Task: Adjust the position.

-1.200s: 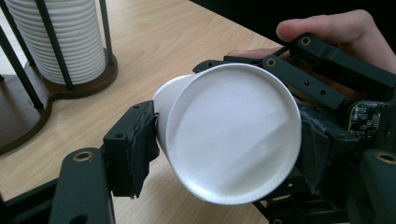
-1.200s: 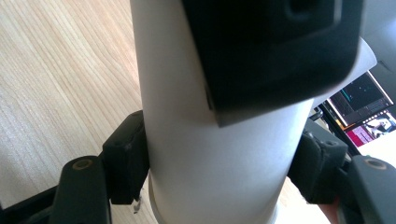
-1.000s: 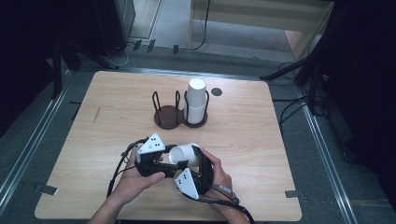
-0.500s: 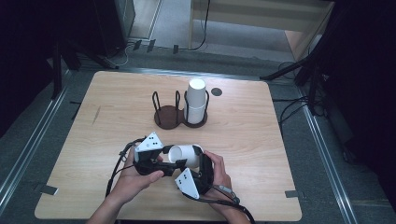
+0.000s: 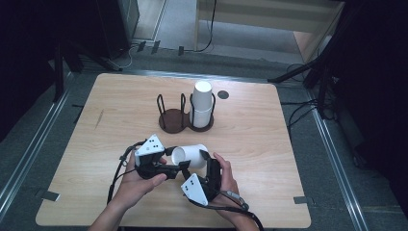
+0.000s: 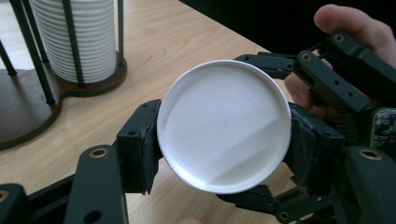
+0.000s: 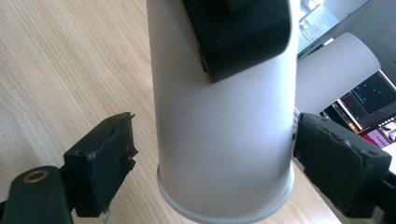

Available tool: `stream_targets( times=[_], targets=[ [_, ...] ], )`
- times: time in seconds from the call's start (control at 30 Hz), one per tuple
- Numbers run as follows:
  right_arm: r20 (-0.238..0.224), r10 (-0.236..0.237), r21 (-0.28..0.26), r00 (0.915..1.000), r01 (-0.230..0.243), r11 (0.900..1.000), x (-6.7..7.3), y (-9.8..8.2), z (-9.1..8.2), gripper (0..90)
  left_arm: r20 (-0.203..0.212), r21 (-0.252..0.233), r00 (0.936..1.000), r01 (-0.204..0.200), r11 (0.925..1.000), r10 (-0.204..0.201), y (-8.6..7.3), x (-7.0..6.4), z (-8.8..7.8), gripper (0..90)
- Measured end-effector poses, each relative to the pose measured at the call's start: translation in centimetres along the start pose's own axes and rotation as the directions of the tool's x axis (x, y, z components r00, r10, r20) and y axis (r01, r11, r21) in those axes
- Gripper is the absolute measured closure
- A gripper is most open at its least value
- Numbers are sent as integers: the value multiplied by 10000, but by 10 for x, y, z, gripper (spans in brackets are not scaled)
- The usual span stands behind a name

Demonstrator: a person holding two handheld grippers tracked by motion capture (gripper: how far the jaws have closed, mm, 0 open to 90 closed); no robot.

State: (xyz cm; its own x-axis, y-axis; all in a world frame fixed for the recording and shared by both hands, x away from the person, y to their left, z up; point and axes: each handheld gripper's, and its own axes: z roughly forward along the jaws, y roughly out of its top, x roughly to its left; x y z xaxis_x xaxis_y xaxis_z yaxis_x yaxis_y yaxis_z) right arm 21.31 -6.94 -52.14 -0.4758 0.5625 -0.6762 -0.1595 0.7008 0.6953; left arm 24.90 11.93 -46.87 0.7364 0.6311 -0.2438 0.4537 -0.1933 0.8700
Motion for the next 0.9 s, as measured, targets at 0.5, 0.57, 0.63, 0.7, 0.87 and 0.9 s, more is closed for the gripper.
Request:
stream_targets(
  times=[0.5, 0.57, 0.63, 0.7, 0.87, 0.9],
  targets=[
    [126, 365, -101, 9993, -363, 9993, -6, 2, -3, 119, -1107, -1853, 9938, -186, 9825, -21, -3, 8, -12, 350],
    [200, 451, -114, 9988, -449, 9989, -8, 2, -3, 118, -1246, -2060, 9922, -245, 9782, -14, -3, 9, -13, 350],
    [269, 557, -113, 9981, -554, 9984, -9, 2, -4, 117, -1258, -2263, 9921, -298, 9736, 11, -3, 10, -16, 351],
    [377, 579, -30, 9976, -578, 9983, -9, 2, -4, 117, -1437, -2461, 9896, -375, 9685, 18, -2, 10, -18, 351],
    [465, 617, 101, 9970, -622, 9980, -10, -1, -3, 117, -1548, -2989, 9879, -575, 9525, 111, -1, 11, -21, 351],
    [488, 668, 93, 9966, -673, 9977, -10, -1, -3, 117, -1585, -3012, 9872, -633, 9515, 155, -2, 11, -21, 351]
  ],
)
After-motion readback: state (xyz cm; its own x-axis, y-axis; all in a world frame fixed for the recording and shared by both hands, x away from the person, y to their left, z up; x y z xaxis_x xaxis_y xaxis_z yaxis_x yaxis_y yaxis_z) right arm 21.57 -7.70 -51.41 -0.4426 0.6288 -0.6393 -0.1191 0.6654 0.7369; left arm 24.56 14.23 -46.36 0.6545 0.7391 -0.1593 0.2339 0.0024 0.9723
